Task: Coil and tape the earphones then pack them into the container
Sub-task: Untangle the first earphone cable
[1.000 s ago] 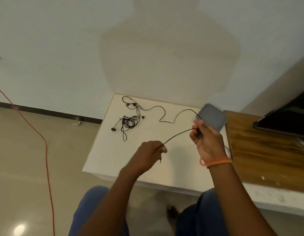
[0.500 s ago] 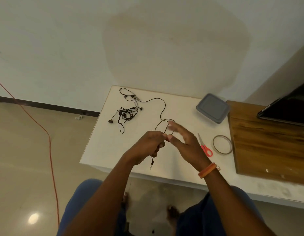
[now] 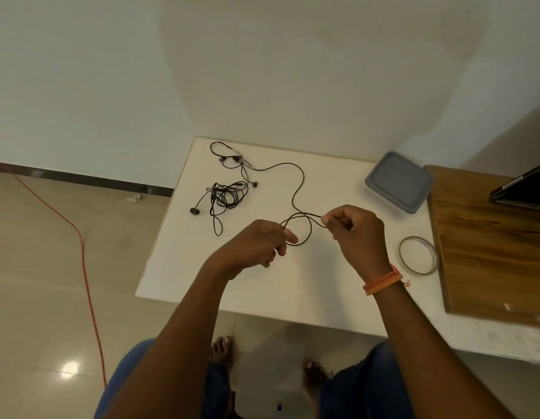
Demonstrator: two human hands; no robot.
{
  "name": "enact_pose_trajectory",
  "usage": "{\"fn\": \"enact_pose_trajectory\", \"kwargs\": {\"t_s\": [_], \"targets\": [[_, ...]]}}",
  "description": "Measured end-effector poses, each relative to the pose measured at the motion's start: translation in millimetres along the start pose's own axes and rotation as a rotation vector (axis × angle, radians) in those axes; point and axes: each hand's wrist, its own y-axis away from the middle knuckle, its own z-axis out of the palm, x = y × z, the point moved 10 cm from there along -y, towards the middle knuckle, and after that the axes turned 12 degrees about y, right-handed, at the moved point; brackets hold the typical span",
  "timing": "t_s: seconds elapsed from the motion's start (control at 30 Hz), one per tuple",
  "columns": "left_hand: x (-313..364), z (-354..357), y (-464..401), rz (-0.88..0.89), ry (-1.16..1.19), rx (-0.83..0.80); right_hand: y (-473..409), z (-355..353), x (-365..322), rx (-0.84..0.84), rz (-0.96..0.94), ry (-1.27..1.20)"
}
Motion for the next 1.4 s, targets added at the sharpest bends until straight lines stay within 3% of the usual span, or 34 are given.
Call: {"fn": "enact_pose_trajectory", "kwargs": {"t_s": [0.1, 0.2, 0.33, 0.53, 0.77, 0.9, 1.2, 1.4], "targets": [[3.1, -7.0, -5.1, 0.025, 0.019, 0.041, 1.4, 11.3, 3.1, -0.093, -0.020, 0.106], [12.1, -15.5, -8.6, 0.138, -0.232, 0.129, 3.7, 15.3, -3.2, -0.121, -0.069, 0.228], [19.9, -8.0, -7.8, 0.237, -0.336, 0.109, 22.4, 42.0, -49.0, -0.330, -0.296, -0.020], [16.3, -15.2, -4.5, 0.203, -0.283, 0.056, 16.6, 31.2, -52.3, -0.152, -0.372, 0.046], [22.9, -14.7, -0.2, 0.212, -0.217, 0.035, 17.6, 46.8, -49.0, -0.267, -0.334, 0.000], [30.1, -50.7, 6.5, 0.240, -0.324, 0.215, 5.1, 30.0, -25.4, -0.297, -0.189, -0.080], [16.7, -118.3, 31.4, 0.020, -0.766, 0.676, -6.4, 7.2, 22.5, -0.338, -0.172, 0.248], [-8.1, -89.9, 14.2, -0.133, -0.848, 0.429, -5.0, 10.3, 3.2, -0.285, -0.185, 0.149]]}}
